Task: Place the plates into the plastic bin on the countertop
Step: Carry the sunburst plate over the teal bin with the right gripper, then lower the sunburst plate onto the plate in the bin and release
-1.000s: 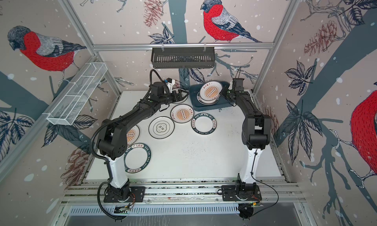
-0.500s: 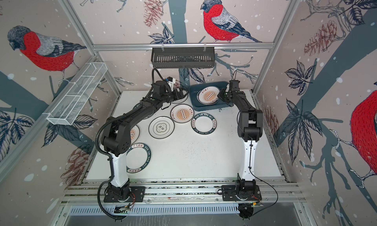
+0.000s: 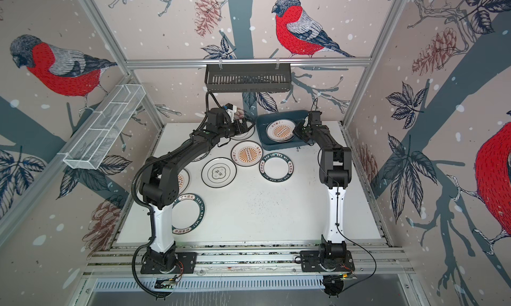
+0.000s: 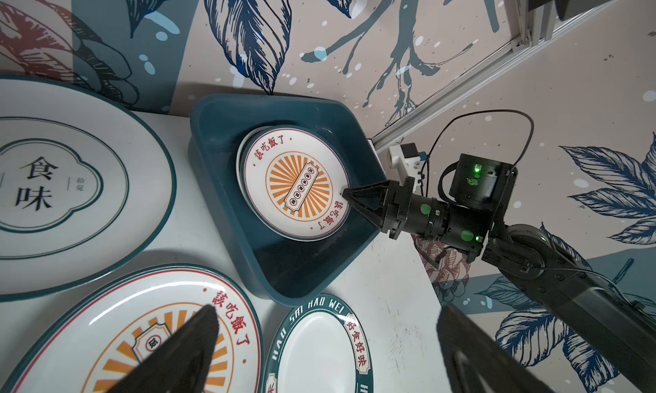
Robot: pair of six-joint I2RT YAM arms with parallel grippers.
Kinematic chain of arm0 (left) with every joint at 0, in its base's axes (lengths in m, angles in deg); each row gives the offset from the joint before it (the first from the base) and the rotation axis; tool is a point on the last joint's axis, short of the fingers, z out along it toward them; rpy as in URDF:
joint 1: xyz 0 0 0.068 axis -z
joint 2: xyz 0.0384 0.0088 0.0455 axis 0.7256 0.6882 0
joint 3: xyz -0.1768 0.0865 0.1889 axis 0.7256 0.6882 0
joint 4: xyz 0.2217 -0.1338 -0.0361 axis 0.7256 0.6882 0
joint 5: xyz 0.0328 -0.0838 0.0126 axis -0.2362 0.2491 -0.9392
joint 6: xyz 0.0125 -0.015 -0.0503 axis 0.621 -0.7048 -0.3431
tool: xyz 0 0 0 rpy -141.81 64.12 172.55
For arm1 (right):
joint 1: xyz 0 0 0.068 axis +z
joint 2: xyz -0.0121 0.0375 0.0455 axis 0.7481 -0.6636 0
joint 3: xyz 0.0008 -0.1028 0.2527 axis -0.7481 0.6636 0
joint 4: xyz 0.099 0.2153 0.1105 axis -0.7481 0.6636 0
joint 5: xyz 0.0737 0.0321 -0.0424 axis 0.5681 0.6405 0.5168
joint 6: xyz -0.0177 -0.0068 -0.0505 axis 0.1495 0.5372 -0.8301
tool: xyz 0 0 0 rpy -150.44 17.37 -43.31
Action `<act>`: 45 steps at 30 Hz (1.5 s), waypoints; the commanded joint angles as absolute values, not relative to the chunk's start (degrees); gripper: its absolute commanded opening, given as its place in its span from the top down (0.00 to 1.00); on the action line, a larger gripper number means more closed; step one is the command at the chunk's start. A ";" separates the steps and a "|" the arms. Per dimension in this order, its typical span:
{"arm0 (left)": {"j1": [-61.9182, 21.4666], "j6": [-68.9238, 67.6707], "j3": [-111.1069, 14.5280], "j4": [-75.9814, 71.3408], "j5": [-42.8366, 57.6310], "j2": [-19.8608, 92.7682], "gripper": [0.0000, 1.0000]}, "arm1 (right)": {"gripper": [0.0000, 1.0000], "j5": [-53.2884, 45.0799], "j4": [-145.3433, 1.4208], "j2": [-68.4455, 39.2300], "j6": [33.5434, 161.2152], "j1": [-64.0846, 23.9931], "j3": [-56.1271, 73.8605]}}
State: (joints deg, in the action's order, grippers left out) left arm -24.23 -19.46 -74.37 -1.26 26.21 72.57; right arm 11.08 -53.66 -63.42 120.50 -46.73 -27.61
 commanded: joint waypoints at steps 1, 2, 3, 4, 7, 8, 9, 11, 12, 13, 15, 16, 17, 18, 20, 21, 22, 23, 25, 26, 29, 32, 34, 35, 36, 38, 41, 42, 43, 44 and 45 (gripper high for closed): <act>-24.45 -18.50 -75.08 -1.58 25.80 72.78 0.04 | 0.85 11.58 -55.95 -63.99 121.51 -46.71 -28.19; -24.50 -18.53 -75.08 -1.47 25.86 72.79 0.04 | 0.83 11.61 -56.07 -64.08 121.60 -46.73 -28.18; -24.54 -18.53 -75.08 -1.50 25.75 72.73 0.04 | 0.83 11.52 -56.17 -64.08 121.60 -46.63 -28.16; -24.54 -18.52 -75.14 -1.42 25.88 72.79 0.04 | 0.82 11.34 -56.17 -64.11 121.60 -46.60 -28.14; -24.63 -18.45 -75.34 -1.14 26.06 73.18 0.04 | 0.81 11.24 -56.08 -64.17 121.44 -46.62 -28.16; -24.63 -18.54 -75.36 -0.91 26.20 73.28 0.04 | 0.80 11.22 -56.02 -64.26 121.33 -46.67 -28.21; -24.63 -18.48 -75.39 -0.90 26.24 73.27 0.04 | 0.78 11.42 -55.99 -64.29 121.21 -46.62 -28.22; -24.72 -18.38 -75.17 -0.80 26.13 73.23 0.04 | 0.71 11.20 -55.91 -64.35 121.08 -46.52 -28.25; -24.72 -18.30 -75.22 -0.68 26.09 73.23 0.04 | 0.63 10.89 -55.67 -64.44 121.15 -46.50 -28.29; -24.70 -18.21 -75.17 -0.65 26.22 73.23 0.04 | 0.57 10.34 -55.33 -64.43 121.08 -46.39 -28.40; -24.81 -18.22 -75.12 -0.43 26.27 73.22 0.04 | 0.54 9.33 -54.79 -64.35 120.93 -46.15 -28.64; -24.83 -18.20 -75.12 -0.35 26.41 73.23 0.04 | 0.51 8.87 -54.53 -64.29 120.81 -46.05 -28.81; -24.81 -18.09 -75.09 -0.16 26.49 73.23 0.04 | 0.48 8.32 -54.39 -64.29 121.07 -45.92 -28.91; -24.78 -18.01 -75.11 -0.02 26.56 73.25 0.04 | 0.48 8.22 -54.60 -64.42 121.68 -45.88 -29.16; -24.89 -17.77 -75.21 0.51 26.74 73.25 0.04 | 0.47 8.78 -55.63 -64.91 123.01 -45.63 -30.04; -24.89 -17.65 -75.08 0.68 26.73 73.23 0.04 | 0.47 8.63 -55.47 -64.99 123.37 -45.55 -30.54; -24.89 -17.50 -74.94 0.82 26.64 73.01 0.04 | 0.47 8.07 -55.38 -64.96 123.48 -45.31 -30.89; -24.89 -17.34 -74.69 1.00 26.48 72.68 0.04 | 0.46 7.02 -55.53 -64.61 123.25 -45.03 -30.87; -24.89 -16.81 -74.04 1.10 26.14 71.97 0.04 | 0.42 5.04 -55.64 -63.83 122.30 -44.40 -30.80; -24.89 -16.53 -73.49 1.13 26.01 71.47 0.04 | 0.40 4.36 -55.64 -63.23 121.85 -44.09 -30.79; -24.89 -15.88 -72.12 1.54 25.41 70.14 0.04 | 0.35 2.42 -56.68 -61.14 119.96 -43.07 -30.01; -24.89 -15.32 -70.38 1.82 25.09 68.49 0.04 | 0.26 0.57 -58.82 -57.70 116.77 -41.40 -28.09; -24.89 -14.64 -69.23 1.90 25.08 67.33 0.04 | 0.21 -1.07 -59.83 -55.39 114.06 -39.86 -26.99; -24.90 -14.27 -68.63 2.04 25.09 66.81 0.04 | 0.19 -2.18 -59.82 -54.43 112.98 -39.14 -26.76; -24.96 -13.89 -68.09 2.31 25.05 66.27 0.04 | 0.18 -3.64 -59.46 -53.58 111.76 -38.27 -26.64; -24.94 -13.41 -66.59 2.67 25.13 64.99 0.04 | 0.15 -6.20 -58.45 -51.90 110.14 -36.63 -26.43; -24.91 -12.58 -64.01 2.47 25.36 62.64 0.04 | 0.09 -9.62 -58.30 -48.66 109.42 -34.43 -23.78; -24.94 -12.20 -63.07 2.52 25.40 61.78 0.04 | 0.08 -10.49 -58.73 -47.42 109.58 -33.76 -22.36; -24.96 -11.81 -62.31 2.65 25.51 60.99 0.04 | 0.07 -11.67 -59.08 -46.11 110.03 -33.07 -20.60; -24.94 -11.50 -61.67 2.77 25.66 60.40 0.04 | 0.07 -12.75 -59.49 -44.83 110.26 -32.53 -19.04; -24.98 -11.02 -61.05 2.98 25.98 59.86 0.04 | 0.05 -13.79 -60.28 -43.32 110.65 -31.96 -16.66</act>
State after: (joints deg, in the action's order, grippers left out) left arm -24.71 -13.01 -62.11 2.65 25.01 61.36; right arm -8.59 -58.44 -45.94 111.08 -32.79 -19.55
